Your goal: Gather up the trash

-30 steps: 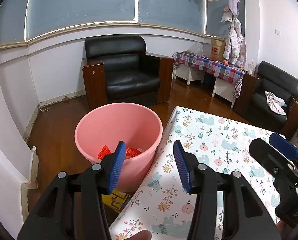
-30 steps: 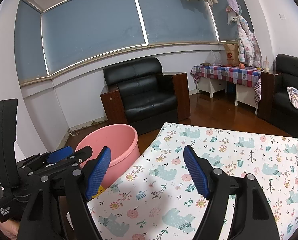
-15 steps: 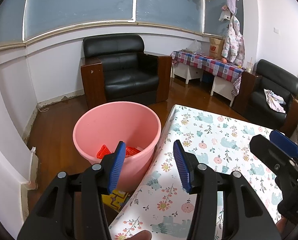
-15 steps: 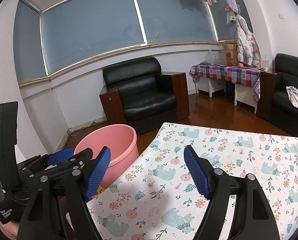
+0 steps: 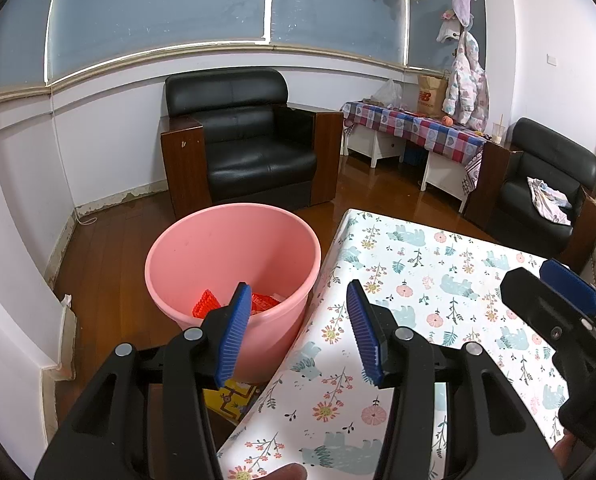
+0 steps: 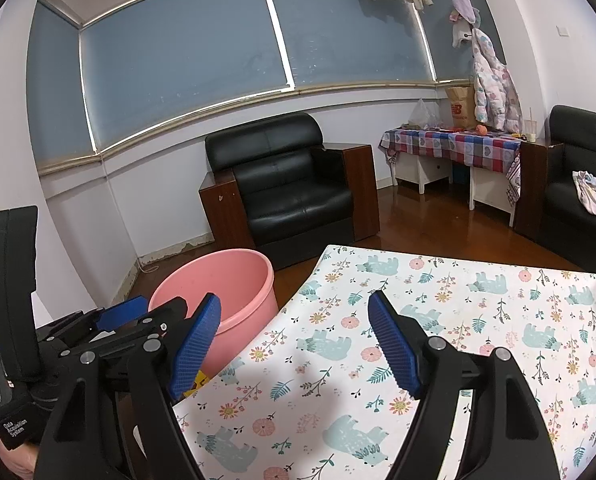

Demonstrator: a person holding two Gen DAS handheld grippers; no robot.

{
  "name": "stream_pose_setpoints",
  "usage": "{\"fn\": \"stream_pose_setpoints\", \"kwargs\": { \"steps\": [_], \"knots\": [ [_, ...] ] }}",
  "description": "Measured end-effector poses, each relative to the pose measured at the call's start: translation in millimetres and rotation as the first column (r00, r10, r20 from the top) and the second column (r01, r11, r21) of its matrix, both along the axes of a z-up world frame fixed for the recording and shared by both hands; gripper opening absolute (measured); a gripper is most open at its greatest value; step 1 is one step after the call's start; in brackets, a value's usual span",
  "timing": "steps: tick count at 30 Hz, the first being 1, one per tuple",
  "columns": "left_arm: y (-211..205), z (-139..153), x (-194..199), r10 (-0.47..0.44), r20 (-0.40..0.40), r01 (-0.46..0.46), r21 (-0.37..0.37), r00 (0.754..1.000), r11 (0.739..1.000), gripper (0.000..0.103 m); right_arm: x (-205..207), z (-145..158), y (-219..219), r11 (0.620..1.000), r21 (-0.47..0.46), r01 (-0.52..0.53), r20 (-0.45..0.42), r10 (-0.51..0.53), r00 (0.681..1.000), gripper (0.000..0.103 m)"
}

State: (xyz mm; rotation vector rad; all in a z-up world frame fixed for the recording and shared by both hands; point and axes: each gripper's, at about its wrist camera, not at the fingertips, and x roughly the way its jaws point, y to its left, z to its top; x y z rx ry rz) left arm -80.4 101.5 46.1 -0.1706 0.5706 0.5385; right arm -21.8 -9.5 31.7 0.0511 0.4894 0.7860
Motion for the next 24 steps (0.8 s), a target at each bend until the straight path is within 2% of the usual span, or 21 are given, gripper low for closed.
{"fn": "stream_pose_setpoints", "kwargs": {
  "steps": [24],
  "knots": [
    [1.4, 2.2, 0.5, -0.006, 0.009, 0.006, 0.012, 1.0, 1.0, 0.05, 0.5, 0.8, 0.1, 1.0, 0.002, 0.001, 0.002, -0.001, 1.0, 0.075]
  ]
}}
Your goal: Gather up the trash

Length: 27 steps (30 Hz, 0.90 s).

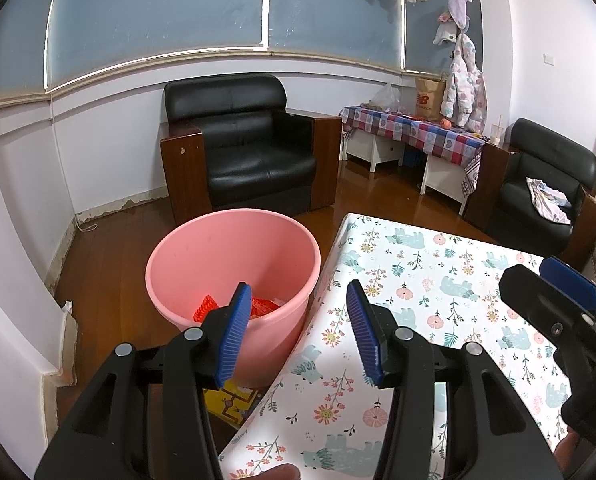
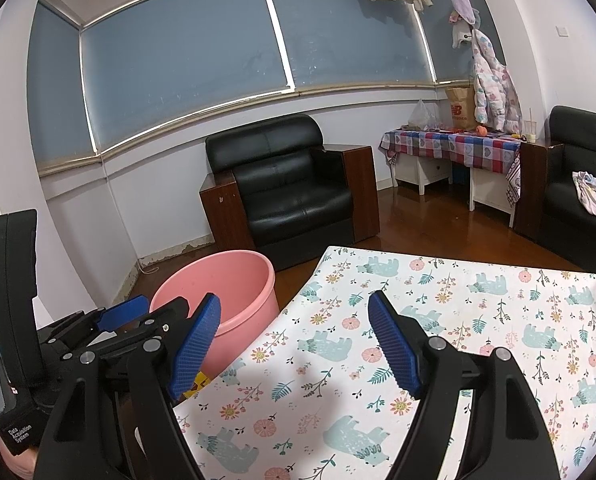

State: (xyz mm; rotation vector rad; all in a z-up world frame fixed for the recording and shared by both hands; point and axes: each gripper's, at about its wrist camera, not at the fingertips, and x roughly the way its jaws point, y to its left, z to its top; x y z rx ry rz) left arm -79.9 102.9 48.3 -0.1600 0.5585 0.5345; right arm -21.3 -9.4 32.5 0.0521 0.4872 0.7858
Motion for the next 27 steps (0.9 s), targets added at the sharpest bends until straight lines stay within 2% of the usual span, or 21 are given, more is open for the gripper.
{"fn": "stream_pose_setpoints", "kwargs": {
  "steps": [27],
  "knots": [
    [0.9, 0.5, -1.2, -0.001, 0.003, 0.001, 0.005, 1.0, 1.0, 0.05, -0.3, -0.1, 0.6, 1.0, -0.001, 0.0, -0.003, 0.0, 1.0, 0.075]
  ]
}}
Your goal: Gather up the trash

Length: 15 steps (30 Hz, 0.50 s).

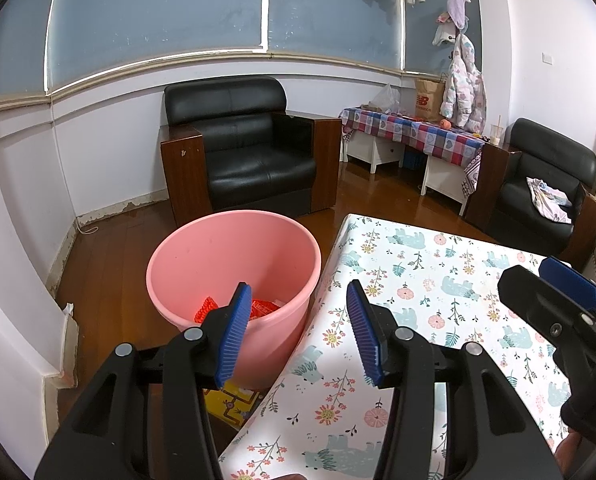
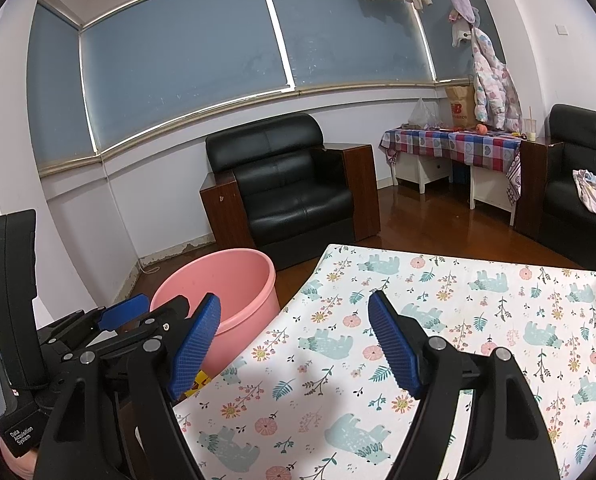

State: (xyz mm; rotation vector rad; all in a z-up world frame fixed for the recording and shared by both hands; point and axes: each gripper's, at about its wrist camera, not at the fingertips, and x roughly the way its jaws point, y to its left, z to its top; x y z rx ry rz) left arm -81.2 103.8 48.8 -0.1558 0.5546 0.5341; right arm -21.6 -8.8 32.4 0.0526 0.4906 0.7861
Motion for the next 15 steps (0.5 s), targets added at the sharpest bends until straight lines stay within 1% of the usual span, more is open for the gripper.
{"fn": "stream_pose_setpoints", "kwargs": {
  "steps": [15],
  "knots": [
    [1.5, 0.1, -0.4, 0.002, -0.002, -0.002, 0.002, 1.0, 1.0, 0.05, -0.2, 0.0, 0.7, 1.0, -0.001, -0.001, -0.002, 0.001, 1.0, 0.075]
  ]
}}
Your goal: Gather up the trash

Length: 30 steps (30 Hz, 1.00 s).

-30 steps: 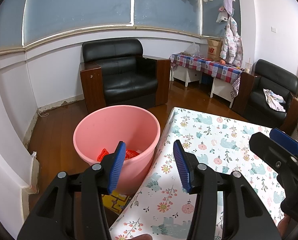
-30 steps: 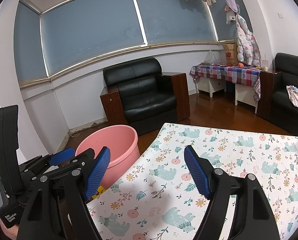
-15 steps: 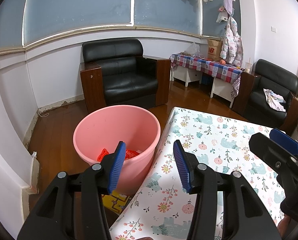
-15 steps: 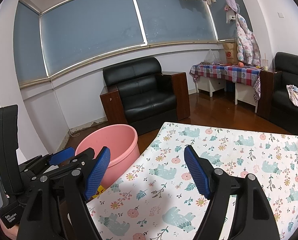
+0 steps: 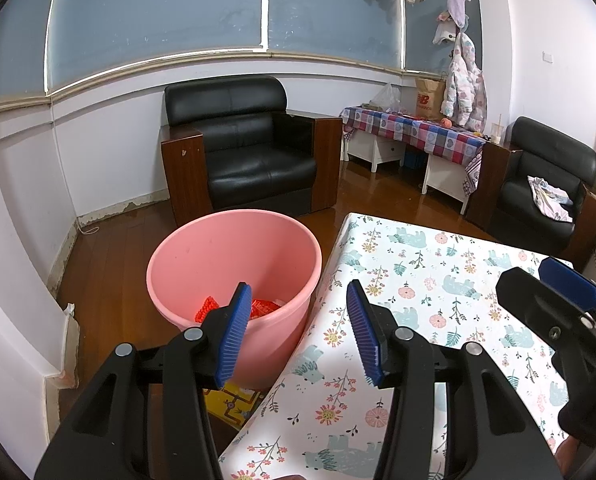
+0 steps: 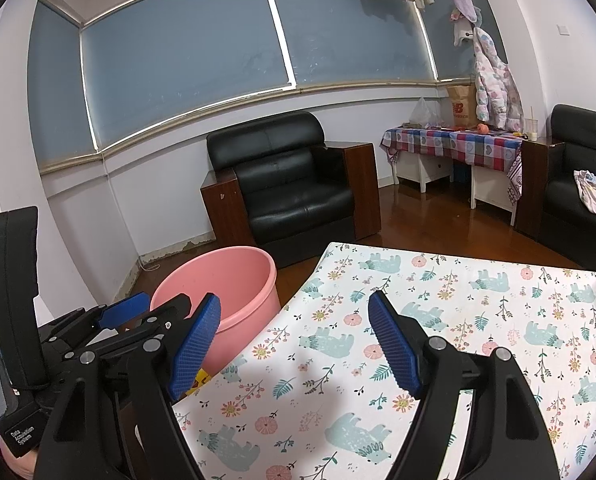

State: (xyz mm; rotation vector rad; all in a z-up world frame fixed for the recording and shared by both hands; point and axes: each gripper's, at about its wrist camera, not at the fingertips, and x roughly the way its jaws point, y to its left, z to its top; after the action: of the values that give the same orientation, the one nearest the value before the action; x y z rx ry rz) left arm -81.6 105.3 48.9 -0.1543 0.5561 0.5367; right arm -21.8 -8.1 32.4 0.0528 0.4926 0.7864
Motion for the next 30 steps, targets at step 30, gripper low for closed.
{"fn": "stream_pose_setpoints", "kwargs": {
  "steps": [30],
  "knots": [
    [12.4, -12.1, 0.1, 0.019, -0.013, -0.019, 0.007, 1.0, 1.0, 0.05, -0.7, -0.1, 1.6, 1.0, -0.004, 0.0, -0.001, 0.0, 1.0, 0.075]
  ]
}}
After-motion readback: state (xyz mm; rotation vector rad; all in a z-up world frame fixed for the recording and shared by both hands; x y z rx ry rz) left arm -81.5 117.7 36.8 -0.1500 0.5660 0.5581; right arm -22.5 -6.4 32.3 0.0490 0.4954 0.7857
